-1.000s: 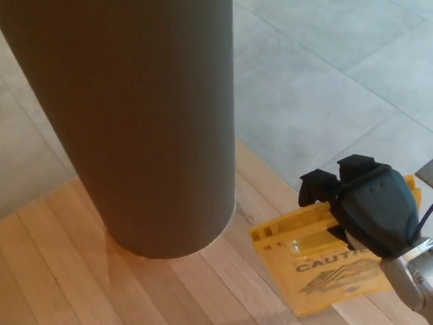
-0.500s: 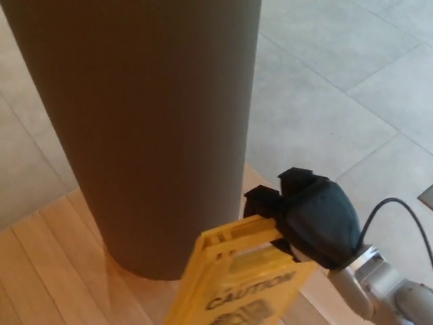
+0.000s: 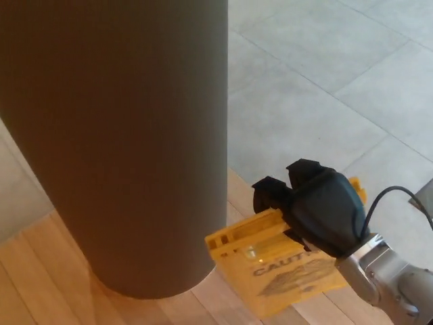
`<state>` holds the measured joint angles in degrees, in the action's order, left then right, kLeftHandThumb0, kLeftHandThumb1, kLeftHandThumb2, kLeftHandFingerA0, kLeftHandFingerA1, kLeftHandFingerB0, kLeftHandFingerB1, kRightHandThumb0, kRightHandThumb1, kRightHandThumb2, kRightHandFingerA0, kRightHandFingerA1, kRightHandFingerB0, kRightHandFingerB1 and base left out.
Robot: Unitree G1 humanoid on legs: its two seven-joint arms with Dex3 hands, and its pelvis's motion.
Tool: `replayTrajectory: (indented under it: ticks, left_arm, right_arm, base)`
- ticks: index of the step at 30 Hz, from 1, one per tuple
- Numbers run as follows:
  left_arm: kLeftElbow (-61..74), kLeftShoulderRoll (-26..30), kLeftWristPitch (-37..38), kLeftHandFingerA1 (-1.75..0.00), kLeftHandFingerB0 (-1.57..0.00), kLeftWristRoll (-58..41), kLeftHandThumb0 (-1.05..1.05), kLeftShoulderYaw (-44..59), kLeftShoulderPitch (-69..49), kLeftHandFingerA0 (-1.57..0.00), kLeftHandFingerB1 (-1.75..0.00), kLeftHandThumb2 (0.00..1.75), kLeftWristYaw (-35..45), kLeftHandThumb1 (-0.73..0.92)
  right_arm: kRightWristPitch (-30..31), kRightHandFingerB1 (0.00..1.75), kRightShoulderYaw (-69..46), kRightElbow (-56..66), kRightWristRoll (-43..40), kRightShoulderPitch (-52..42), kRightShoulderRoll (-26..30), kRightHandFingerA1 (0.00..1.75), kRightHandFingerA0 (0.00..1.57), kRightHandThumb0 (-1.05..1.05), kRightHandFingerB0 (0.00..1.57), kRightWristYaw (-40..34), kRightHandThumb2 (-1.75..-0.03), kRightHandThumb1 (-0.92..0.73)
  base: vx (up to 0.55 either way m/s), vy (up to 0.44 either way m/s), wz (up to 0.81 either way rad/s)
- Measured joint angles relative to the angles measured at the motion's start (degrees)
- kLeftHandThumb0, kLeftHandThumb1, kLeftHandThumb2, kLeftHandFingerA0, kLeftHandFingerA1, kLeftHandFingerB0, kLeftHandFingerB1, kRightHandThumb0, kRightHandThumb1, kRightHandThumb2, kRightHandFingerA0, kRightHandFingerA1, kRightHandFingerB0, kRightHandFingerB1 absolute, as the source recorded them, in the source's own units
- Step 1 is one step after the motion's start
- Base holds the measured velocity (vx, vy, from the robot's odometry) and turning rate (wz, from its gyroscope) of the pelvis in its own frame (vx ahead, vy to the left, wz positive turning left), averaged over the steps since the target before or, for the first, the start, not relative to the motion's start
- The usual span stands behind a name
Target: The robot uses its right hand to pick up a caution sign board kept on the stair and turn around and walk towards a pillar and place the sign against it
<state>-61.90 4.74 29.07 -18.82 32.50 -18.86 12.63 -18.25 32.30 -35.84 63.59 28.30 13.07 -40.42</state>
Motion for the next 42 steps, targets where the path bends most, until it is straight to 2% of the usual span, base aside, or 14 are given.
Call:
replayTrajectory:
  ticks: [2,3,7,13,14,26,27,28,30,35,37,39,40,42]
  left_arm:
    - [-0.08,-0.06,-0.14,-0.78,-0.98,0.08,-0.44,-0.18,0.57,-1.12,-0.69,0.67,0.02,0.43]
    - [-0.02,0.29,-0.03,-0.79,-0.99,0.05,-0.43,-0.08,0.65,-1.13,-0.70,0.70,-0.02,0.41]
    - [0.40,1.21,0.01,-0.93,-0.93,-0.03,-0.45,0.07,0.60,-1.04,-0.85,0.91,0.03,0.33]
    - [1.31,1.34,0.00,-0.78,-0.95,-0.08,-0.41,0.13,0.29,-1.08,-0.70,0.68,-0.01,0.41]
    - [0.63,1.57,0.00,-0.78,-0.95,-0.08,-0.42,0.17,0.63,-1.07,-0.69,0.67,0.01,0.42]
    - [-0.79,1.64,0.02,-0.81,-0.99,-0.15,-0.44,0.24,3.24,-1.12,-0.71,0.70,0.19,0.40]
    - [-0.66,1.58,0.02,-0.81,-0.97,-0.19,-0.42,0.32,3.18,-1.14,-0.71,0.70,0.27,0.39]
    - [-0.38,1.51,0.02,-0.80,-0.96,-0.28,-0.41,0.48,3.10,-1.14,-0.71,0.69,0.34,0.39]
    - [-0.13,1.58,0.02,-0.80,-0.97,-0.48,-0.41,0.88,2.95,-1.16,-0.72,0.68,0.42,0.38]
    - [-0.36,2.80,-0.04,-0.80,-0.97,-0.75,-0.41,1.91,3.23,-1.16,-0.72,0.68,0.41,0.38]
    - [-0.27,2.76,-0.04,-0.81,-0.97,-0.75,-0.43,1.91,3.43,-1.18,-0.73,0.70,0.41,0.39]
    - [0.47,2.61,-0.04,-0.80,-0.96,-0.70,-0.40,1.76,3.47,-1.12,-0.71,0.70,0.36,0.39]
    - [0.51,2.60,-0.02,-0.79,-0.98,-0.70,-0.41,1.74,3.52,-1.16,-0.71,0.69,0.38,0.39]
    - [0.33,2.50,-0.02,-0.79,-0.98,-0.71,-0.41,1.76,3.64,-1.16,-0.71,0.69,0.46,0.39]
  right_arm:
    - [0.38,1.25,0.55,-0.32,0.19,0.19,-0.18,1.75,0.82,-0.16,0.74,-0.05,-0.83,-0.64]
    - [0.39,1.16,0.93,-0.32,0.24,0.40,-0.63,1.35,1.14,-0.23,0.83,-0.09,-1.00,-0.52]
    - [0.07,1.24,2.93,-0.70,0.09,2.87,-4.32,1.42,1.18,-0.18,0.87,-0.61,-1.02,-0.51]
    - [-1.07,1.14,5.39,-4.25,0.05,5.63,-7.72,1.38,1.16,-0.22,0.81,-1.50,-1.01,-0.53]
    - [-1.41,1.34,5.81,-5.29,-0.08,5.80,-8.68,1.75,0.84,-0.14,0.70,-1.64,-0.94,-0.61]
    - [-1.78,1.40,6.86,-12.39,-1.52,6.95,-11.08,1.75,0.81,-0.11,0.65,-1.52,-1.00,-0.59]
    - [-1.62,1.51,6.99,-12.95,-1.56,6.95,-11.08,1.75,0.85,-0.07,0.68,-1.50,-1.11,-0.62]
    - [-1.52,1.20,7.07,-13.72,-1.70,6.95,-11.08,1.43,1.18,-0.13,0.82,-1.38,-1.13,-0.56]
    - [-1.28,1.39,7.34,-15.44,-1.88,6.84,-10.95,1.75,0.85,-0.12,0.68,-1.06,-0.95,-0.62]
    - [-0.09,1.39,8.33,-17.10,-1.72,5.95,-11.03,1.75,0.85,-0.12,0.68,-0.68,-0.95,-0.62]
    - [-0.12,1.53,8.45,-17.19,-1.95,5.92,-11.49,1.75,0.85,-0.09,0.68,-0.68,-1.06,-0.58]
    - [-0.12,1.21,8.81,-17.80,-2.33,5.40,-12.66,1.43,1.19,-0.16,0.84,-0.68,-1.12,-0.55]
    - [-0.14,1.50,9.02,-18.16,-2.44,5.05,-13.24,1.75,0.87,-0.10,0.70,-0.66,-1.04,-0.60]
    - [-0.23,1.50,9.41,-19.15,-2.69,4.74,-14.26,1.75,0.87,-0.10,0.70,-0.64,-1.04,-0.60]
  base:
    - [0.16,0.327,-0.25]
    - [0.16,0.363,-0.25]
    - [0.11,0.111,-0.03]
    - [0.13,-0.043,0.09]
    - [0.14,-0.103,0.09]
    - [0.09,-0.042,-0.01]
    - [0.04,0.250,-0.06]
    - [0.05,0.309,-0.04]
    - [0.07,0.312,-0.06]
    - [0.06,0.264,0.09]
    - [0.10,0.135,0.08]
    - [0.11,0.024,0.22]
    - [0.07,-0.049,0.13]
    - [0.05,-0.085,0.03]
